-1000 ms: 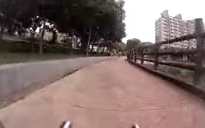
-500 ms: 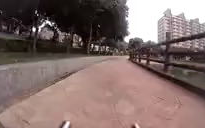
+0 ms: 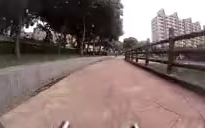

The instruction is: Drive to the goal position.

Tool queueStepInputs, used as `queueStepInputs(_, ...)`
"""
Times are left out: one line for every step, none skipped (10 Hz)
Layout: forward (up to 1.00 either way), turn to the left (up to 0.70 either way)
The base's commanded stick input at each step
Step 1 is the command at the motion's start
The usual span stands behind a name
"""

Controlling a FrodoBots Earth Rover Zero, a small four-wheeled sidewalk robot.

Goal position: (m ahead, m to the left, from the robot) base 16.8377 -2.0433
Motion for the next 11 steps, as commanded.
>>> queueStepInputs(1.0, 0.0)
queueStepInputs(1.0, 0.0)
queueStepInputs(1.0, 0.0)
queueStepInputs(1.0, 0.0)
queueStepInputs(1.0, 0.0)
queueStepInputs(1.0, 0.0)
queueStepInputs(1.0, 0.0)
queueStepInputs(1.0, 0.0)
queueStepInputs(1.0, 0.0)
queueStepInputs(1.0, 0.0)
queueStepInputs(1.0, 0.0)
